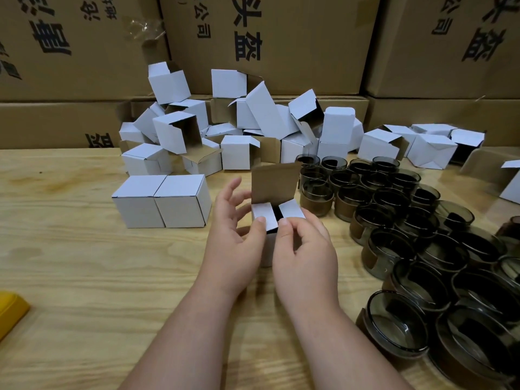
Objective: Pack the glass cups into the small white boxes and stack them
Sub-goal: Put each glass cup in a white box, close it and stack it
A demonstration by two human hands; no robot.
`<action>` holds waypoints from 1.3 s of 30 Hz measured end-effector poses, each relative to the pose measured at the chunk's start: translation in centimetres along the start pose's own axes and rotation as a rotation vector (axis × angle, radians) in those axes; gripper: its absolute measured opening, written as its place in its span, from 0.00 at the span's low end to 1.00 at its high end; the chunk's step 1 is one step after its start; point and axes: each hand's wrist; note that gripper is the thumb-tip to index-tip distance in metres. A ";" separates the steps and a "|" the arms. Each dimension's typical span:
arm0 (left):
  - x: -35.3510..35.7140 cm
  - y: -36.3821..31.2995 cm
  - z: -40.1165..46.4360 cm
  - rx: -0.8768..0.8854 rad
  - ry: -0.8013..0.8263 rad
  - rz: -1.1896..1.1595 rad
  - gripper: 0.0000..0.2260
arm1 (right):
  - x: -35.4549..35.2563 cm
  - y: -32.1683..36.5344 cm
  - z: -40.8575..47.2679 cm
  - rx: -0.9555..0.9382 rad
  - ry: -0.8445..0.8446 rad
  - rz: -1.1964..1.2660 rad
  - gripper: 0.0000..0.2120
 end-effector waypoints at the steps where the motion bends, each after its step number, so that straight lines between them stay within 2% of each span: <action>1: 0.0 -0.1 0.0 0.025 -0.009 0.023 0.31 | 0.0 0.0 0.0 0.000 0.000 0.012 0.10; 3: 0.0 -0.2 0.1 0.062 -0.027 0.054 0.30 | 0.0 0.1 -0.1 0.005 -0.001 0.041 0.08; 6: 0.0 0.1 0.0 0.072 -0.025 0.100 0.21 | 0.1 0.0 -0.1 0.002 -0.040 0.129 0.05; 9: -0.1 -0.1 -0.3 0.115 -0.013 0.120 0.14 | 0.0 0.2 -0.2 0.016 -0.087 0.201 0.10; 12: -0.2 -0.3 -0.4 0.152 -0.034 0.086 0.14 | 0.0 0.3 -0.2 0.023 -0.081 0.241 0.13; 16: -0.1 -0.6 -0.3 0.123 -0.100 0.031 0.07 | 0.1 0.4 -0.3 0.067 -0.084 0.324 0.20; 20: 0.1 -0.6 -0.4 0.099 -0.110 0.007 0.07 | 0.3 0.3 -0.3 0.068 -0.093 0.333 0.28; 26: 0.0 -0.2 -0.2 0.107 -0.102 0.017 0.08 | 0.1 0.6 -0.5 0.007 -0.065 0.286 0.32; 28: 0.0 -0.3 -0.2 0.139 -0.099 0.029 0.07 | 0.1 0.4 -0.4 -0.012 -0.060 0.254 0.31; 33: -0.1 0.1 -0.1 0.197 -0.063 0.059 0.08 | 0.2 -0.1 -0.1 -0.030 -0.090 0.219 0.16; 39: 0.1 0.1 -0.2 0.160 -0.061 0.087 0.09 | 0.0 0.1 0.0 -0.023 -0.115 0.192 0.08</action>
Point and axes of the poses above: each hand's wrist, its own z-axis towards the middle knuckle, its own x-axis out of the palm, y = z × x, and after that the axes turned 3 degrees about z, right-handed
